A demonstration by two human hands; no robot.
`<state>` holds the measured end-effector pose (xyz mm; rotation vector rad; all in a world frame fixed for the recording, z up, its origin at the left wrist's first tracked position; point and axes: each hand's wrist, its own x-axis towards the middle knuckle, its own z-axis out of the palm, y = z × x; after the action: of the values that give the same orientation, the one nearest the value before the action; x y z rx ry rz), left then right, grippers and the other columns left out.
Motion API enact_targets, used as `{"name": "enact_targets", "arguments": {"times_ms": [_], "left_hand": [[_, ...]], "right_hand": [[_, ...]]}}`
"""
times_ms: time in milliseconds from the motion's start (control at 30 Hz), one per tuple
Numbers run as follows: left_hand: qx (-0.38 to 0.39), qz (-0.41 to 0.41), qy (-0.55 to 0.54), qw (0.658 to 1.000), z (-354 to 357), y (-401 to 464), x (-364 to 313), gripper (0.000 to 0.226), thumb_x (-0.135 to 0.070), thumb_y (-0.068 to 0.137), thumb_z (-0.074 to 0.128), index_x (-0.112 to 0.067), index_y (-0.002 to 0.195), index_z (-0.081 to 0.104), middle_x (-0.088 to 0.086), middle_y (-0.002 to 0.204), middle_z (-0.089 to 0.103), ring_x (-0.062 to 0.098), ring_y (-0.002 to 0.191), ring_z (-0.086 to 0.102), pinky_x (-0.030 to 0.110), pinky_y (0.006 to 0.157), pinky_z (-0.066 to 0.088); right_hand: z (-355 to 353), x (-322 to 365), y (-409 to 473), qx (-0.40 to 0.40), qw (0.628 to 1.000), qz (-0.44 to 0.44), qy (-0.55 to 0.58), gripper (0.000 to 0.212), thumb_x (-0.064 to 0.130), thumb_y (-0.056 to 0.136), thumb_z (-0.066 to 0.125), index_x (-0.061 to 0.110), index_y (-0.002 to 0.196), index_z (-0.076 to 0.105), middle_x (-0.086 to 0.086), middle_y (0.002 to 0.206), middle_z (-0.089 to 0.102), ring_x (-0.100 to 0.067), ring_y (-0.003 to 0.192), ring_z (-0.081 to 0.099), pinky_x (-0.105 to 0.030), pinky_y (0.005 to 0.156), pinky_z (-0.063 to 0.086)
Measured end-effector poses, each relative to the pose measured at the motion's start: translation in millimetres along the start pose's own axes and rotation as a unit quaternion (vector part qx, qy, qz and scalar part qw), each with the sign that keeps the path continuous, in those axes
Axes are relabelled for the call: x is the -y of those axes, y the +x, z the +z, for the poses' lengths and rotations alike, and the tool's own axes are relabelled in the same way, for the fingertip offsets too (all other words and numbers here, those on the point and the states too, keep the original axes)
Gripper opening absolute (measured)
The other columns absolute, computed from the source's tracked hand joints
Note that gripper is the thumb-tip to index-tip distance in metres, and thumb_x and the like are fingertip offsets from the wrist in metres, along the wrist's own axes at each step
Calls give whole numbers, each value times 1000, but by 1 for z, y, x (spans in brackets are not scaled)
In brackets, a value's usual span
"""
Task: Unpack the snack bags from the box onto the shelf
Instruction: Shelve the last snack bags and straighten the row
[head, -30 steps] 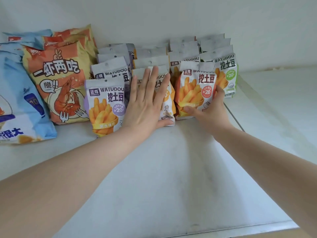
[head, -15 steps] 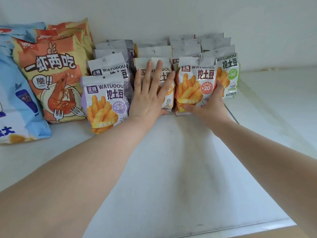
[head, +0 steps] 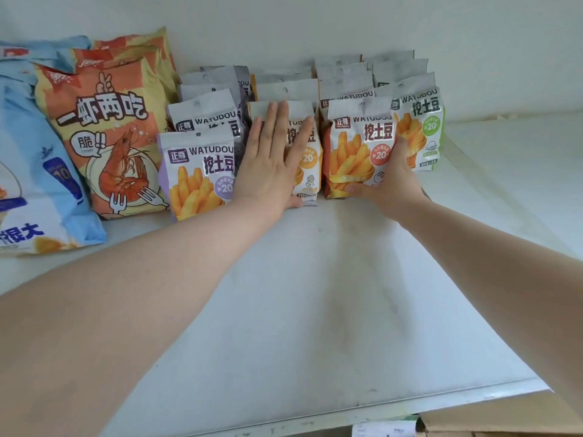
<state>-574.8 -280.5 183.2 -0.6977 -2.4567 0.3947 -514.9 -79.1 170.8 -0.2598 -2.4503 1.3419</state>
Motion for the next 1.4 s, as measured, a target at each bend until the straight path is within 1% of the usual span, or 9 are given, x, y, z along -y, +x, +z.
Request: {"name": "enact_targets", "arguments": {"times_ms": [367, 567, 867, 1000, 1100, 1200, 1267, 1333, 1400], "left_hand": [[-48, 13, -7, 999, -4, -7, -9, 130, -78, 66, 58, -7, 150, -11, 25, 158, 0, 40, 146, 2, 53, 118, 2], [-63, 20, -27, 997, -7, -9, -5, 128, -77, 66, 58, -6, 151, -7, 24, 158, 2, 39, 147, 5, 53, 118, 4], [-60, 41, -9, 997, -15, -21, -8, 127, -76, 69, 58, -5, 151, -8, 23, 158, 1, 38, 147, 5, 54, 118, 8], [-64, 36, -39, 997, -26, -36, -4, 120, -73, 71, 58, -5, 152, -1, 23, 158, 5, 36, 147, 8, 54, 118, 10], [-62, 29, -54, 996, -34, -62, 12, 115, -70, 74, 57, -5, 152, 2, 22, 158, 6, 35, 147, 8, 53, 118, 12], [-50, 10, -60, 997, -37, -89, 48, 112, -68, 75, 55, -6, 152, 2, 22, 158, 6, 35, 147, 8, 53, 118, 12], [-50, -26, -81, 995, -40, -91, 79, 105, -65, 77, 50, -4, 152, 7, 24, 157, 9, 38, 146, 12, 54, 118, 14], [-58, -60, -116, 990, -46, -80, 109, 95, -58, 82, 47, -3, 151, 12, 24, 156, 14, 40, 144, 16, 51, 118, 17], [-70, -65, -160, 982, -53, -58, 133, 79, -47, 89, 49, -3, 148, 23, 20, 153, 23, 37, 142, 21, 43, 117, 20]], "right_hand": [[-3, -4, -6, -28, 999, 7, 33, 115, 32, 59, 92, 21, 148, 19, 6, 141, 48, -15, 129, 49, -45, 105, 46], [-6, -3, -9, -9, 997, 10, 81, 112, 18, 65, 90, 24, 149, 17, 7, 140, 49, -7, 124, 52, -33, 104, 46], [-22, 8, -2, 53, 998, 23, 39, 111, 0, 74, 80, 29, 154, 9, 6, 138, 51, -8, 113, 55, -10, 74, 44], [-25, 8, -10, 43, 997, 48, 44, 117, 3, 76, 80, 31, 155, -2, 4, 134, 51, -2, 103, 58, -11, 67, 45], [-29, 12, -19, 43, 996, 67, 41, 115, 11, 77, 81, 32, 155, -2, 4, 131, 49, -12, 119, 50, -18, 80, 43], [-32, 24, -32, -14, 996, 82, 25, 101, 19, 81, 79, 25, 154, 9, 0, 137, 42, -14, 127, 40, -34, 100, 39], [-25, 38, -49, -109, 992, 64, 20, 78, 22, 84, 76, 21, 146, 29, -3, 132, 46, -14, 115, 46, -43, 102, 44], [-4, 62, -72, -143, 983, 85, 73, 50, 24, 87, 72, 20, 128, 44, -3, 116, 56, -15, 97, 55, -46, 91, 51], [30, 87, -99, -45, 974, 153, 160, 39, 23, 88, 70, 15, 120, 49, -11, 108, 63, -18, 81, 63, -40, 73, 56]]}}
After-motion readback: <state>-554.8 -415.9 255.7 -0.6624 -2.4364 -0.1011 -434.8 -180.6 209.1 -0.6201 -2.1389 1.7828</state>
